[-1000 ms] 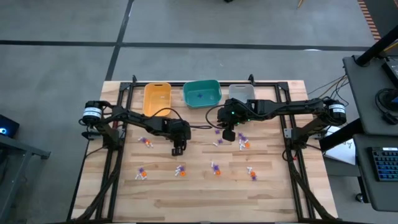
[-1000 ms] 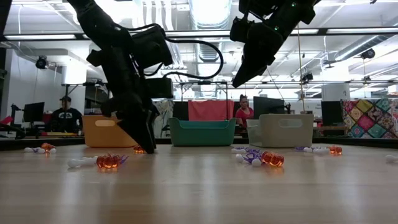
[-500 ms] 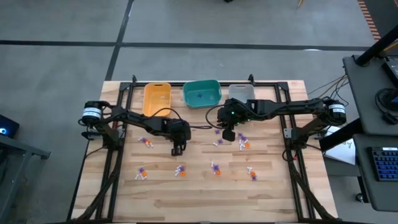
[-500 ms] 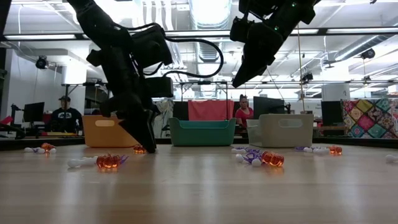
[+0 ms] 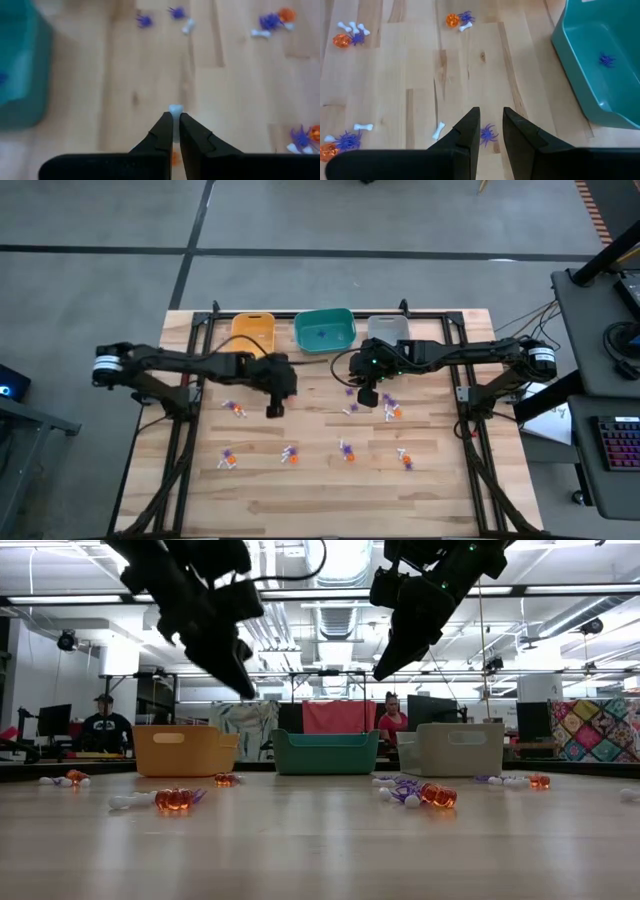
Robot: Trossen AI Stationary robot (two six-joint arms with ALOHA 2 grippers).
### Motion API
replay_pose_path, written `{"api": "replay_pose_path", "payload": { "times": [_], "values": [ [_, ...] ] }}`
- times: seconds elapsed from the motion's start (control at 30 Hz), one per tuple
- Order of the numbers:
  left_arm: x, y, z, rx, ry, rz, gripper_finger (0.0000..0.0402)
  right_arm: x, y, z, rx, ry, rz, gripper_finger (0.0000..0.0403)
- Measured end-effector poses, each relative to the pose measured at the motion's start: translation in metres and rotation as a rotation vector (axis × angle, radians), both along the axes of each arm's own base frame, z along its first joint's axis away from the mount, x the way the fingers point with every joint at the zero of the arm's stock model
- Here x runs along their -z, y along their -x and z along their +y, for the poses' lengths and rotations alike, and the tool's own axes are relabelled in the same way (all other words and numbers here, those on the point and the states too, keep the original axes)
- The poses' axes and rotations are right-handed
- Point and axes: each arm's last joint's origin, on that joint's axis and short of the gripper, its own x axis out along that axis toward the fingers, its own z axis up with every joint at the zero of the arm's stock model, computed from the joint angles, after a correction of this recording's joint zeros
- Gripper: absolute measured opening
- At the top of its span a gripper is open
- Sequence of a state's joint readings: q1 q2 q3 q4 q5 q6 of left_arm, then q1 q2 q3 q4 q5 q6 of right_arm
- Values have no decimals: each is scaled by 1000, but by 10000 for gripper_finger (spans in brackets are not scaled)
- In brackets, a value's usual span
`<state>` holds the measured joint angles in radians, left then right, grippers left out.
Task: Sort Halloween decoration
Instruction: Put the white bone toy into the yellow bin
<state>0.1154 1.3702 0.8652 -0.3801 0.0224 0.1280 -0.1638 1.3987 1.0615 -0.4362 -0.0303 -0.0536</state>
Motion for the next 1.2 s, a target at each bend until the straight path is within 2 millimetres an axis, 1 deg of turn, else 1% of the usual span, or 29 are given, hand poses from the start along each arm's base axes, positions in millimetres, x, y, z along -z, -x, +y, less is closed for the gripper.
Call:
{"api": "replay_pose_path", "payload": {
  "times": [0.1,0.3,0.37,0.53,0.7,0.87,1.03,1.13,1.2],
  "values": [
    [-20,6,9,-44,-36,-15,0,0,0,0,4,3,1,73],
    [-47,18,35,-108,-117,97,0,0,0,0,1,5,1,73],
    [-52,22,45,-113,-134,140,0,0,0,0,1,5,1,73],
    [-53,34,76,-156,-158,222,0,0,0,0,1,6,1,73],
    [-46,52,109,-237,-153,297,0,0,0,0,-6,13,1,73],
    [-31,66,141,-343,-105,377,0,0,0,0,-12,21,-4,73],
    [-6,69,164,-383,-48,467,0,-2,-2,-1,-35,48,-29,73],
    [10,66,175,-388,-34,502,0,-4,-4,-1,-53,68,-48,73],
    [19,63,180,-402,-54,532,0,-5,-5,-2,-63,82,-61,73]
  ]
}}
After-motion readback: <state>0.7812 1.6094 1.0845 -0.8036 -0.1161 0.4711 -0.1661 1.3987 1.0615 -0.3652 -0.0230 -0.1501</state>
